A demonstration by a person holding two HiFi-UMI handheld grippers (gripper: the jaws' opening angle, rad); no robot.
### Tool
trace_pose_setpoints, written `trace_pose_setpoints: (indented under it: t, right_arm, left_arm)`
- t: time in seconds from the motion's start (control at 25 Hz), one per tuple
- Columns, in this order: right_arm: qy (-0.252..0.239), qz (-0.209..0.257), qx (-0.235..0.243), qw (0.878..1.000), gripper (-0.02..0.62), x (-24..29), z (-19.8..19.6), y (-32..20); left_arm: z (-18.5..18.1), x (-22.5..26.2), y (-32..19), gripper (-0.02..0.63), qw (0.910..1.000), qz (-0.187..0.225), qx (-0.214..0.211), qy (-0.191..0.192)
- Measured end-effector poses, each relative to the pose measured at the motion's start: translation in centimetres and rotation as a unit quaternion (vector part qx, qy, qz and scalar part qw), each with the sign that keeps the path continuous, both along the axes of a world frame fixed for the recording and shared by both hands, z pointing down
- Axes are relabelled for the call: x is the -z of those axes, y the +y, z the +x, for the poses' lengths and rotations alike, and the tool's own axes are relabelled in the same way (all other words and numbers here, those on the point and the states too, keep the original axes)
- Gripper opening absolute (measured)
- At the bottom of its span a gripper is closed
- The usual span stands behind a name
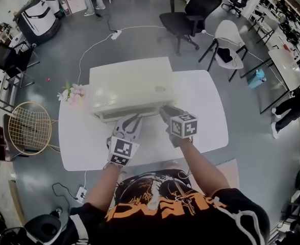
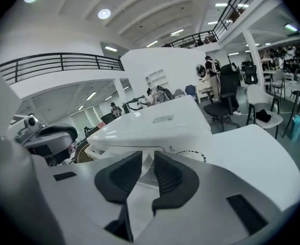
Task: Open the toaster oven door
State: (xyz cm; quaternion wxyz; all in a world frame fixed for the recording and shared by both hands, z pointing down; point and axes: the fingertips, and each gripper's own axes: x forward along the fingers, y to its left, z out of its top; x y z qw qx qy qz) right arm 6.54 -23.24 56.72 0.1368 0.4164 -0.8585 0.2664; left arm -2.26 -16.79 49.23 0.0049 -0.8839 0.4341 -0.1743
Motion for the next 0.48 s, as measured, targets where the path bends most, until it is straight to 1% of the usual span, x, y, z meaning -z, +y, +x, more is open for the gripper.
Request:
trace_pose_setpoints:
  t: [0.36, 0.48]
  right_arm:
    - [-0.045, -0.057, -0.002, 0.997, 0.092, -0.59, -0.51, -0.23]
    - [-0.052, -0.071, -0.002, 0.996, 0.093, -0.53, -1.02, -0.37]
  left_arm:
    - [0.52, -0.84, 0.24, 0.057, 0.9999, -0.005, -0.006, -0.015]
    - [0.26, -0.85, 0.40, 0.057, 0.9998, -0.005, -0.008, -0.018]
